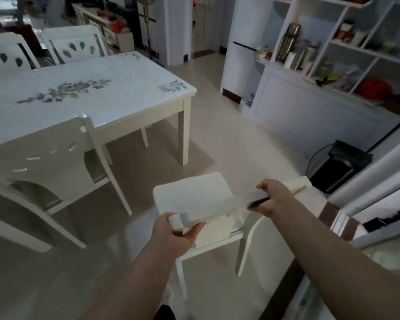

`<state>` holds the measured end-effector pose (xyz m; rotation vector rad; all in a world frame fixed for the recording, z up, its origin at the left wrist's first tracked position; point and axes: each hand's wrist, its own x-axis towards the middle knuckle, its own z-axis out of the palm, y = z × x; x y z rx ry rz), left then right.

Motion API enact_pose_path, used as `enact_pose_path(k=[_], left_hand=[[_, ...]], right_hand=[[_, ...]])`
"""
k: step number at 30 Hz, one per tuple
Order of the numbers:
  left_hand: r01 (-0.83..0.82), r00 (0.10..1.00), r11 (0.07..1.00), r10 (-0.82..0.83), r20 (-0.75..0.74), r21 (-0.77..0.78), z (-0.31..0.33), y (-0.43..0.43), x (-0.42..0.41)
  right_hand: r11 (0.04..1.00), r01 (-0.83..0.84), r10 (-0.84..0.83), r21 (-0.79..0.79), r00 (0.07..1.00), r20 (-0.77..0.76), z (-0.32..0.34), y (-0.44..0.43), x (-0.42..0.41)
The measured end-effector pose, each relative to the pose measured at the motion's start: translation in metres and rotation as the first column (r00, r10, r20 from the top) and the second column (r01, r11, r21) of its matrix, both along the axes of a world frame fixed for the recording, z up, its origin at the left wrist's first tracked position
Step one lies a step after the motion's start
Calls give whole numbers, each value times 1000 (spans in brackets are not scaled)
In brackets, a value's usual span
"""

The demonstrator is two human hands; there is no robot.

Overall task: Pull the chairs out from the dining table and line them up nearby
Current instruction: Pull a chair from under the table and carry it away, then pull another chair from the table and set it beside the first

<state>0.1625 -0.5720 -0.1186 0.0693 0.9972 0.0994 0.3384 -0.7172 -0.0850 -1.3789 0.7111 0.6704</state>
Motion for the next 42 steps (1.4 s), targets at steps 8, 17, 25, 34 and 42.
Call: enact_pose_path(k=[8,17,25,34,42], left_hand=[[132,982,991,-127,-140,26,-12,-18,-18],[290,921,957,-277,-276,7,-15,-44,-44],[382,899,924,-365,-243,22,-8,-71,-68],[421,897,889,-378,-232,182,-9,-69,-85],[521,853,798,-493,-171,303,21,-25,-106]], right_hand=[[997,74,-73,-36,997,14,-14,-25,-25],[987,130,-128,-91,991,28,-29,-58,-59],[973,192,-186,-125,981,55,-40,-84,-94],[977,176,-160,-117,979,129,-18,-91,-116],[956,2,104,-293,932,346,61,-9,-194]])
